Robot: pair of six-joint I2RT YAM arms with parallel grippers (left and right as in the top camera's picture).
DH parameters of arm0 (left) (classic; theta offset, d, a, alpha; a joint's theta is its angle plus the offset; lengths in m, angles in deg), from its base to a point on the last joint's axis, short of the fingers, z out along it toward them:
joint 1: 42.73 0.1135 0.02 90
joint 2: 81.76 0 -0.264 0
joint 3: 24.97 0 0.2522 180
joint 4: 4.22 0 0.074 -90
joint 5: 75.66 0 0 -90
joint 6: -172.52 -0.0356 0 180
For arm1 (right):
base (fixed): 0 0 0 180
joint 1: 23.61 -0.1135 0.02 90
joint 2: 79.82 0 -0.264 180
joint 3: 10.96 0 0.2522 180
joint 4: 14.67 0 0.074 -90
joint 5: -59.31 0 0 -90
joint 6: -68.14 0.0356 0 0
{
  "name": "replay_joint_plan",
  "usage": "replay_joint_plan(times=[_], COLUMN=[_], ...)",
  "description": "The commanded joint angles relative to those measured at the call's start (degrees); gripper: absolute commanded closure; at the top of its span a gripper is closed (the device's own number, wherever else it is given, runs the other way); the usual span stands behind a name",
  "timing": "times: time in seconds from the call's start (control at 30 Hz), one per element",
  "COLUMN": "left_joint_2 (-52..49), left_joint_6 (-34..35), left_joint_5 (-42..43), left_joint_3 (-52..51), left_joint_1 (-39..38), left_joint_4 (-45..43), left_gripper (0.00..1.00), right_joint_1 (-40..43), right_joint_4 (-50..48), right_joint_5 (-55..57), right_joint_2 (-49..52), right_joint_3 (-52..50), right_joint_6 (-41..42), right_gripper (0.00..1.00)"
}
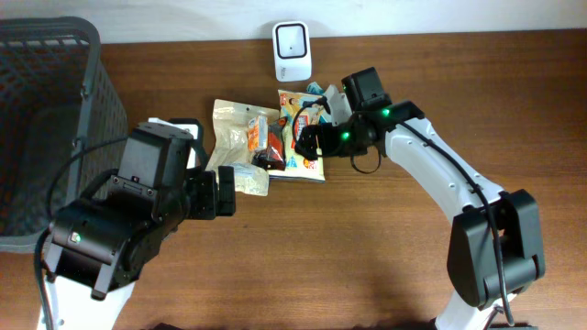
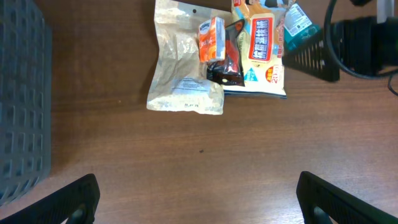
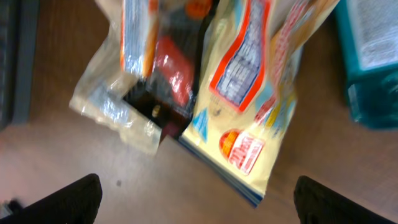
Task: Scan the item barcode
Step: 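Reach the right gripper toward the blue mouthwash bottle behind the snack bag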
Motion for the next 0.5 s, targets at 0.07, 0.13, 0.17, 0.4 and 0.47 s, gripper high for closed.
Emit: replay_joint_plan(times=[0.07, 0.13, 0.17, 0.4, 0.47], left_joint_2=[-0.04, -0.04, -0.04, -0.04, -0.04], left_joint_6=[0.35, 0.37, 0.37, 0.37, 0.35], left_joint_5=[0.22, 0.22, 0.22, 0.22, 0.22], left_joint_3=[0.00, 0.00, 0.00, 0.00, 0.00], left_joint_1=[-0.22, -0.22, -0.22, -0.22, -0.22], left_joint_4=[-0.09, -0.09, -0.09, -0.11, -0.07], left_gripper=[0.01, 0.01, 0.01, 0.01, 0.01], right_joint_1=[0.15, 0.15, 0.15, -0.61, -1.01], right_joint_4=[-3.10, -3.48, -3.96, -5.46, -5.97], right_joint_5=[3.08, 3.58, 3.56, 3.54, 3.54], right_joint_2=[0.96, 1.95, 3.10, 7.72, 8.61], right_joint_3=[0.44, 0.44, 0.39, 0.37, 0.35], right_joint_6=[0.94, 0.94, 0.96, 3.58, 3.96], right_gripper=[0.02, 0.02, 0.02, 0.02, 0.02])
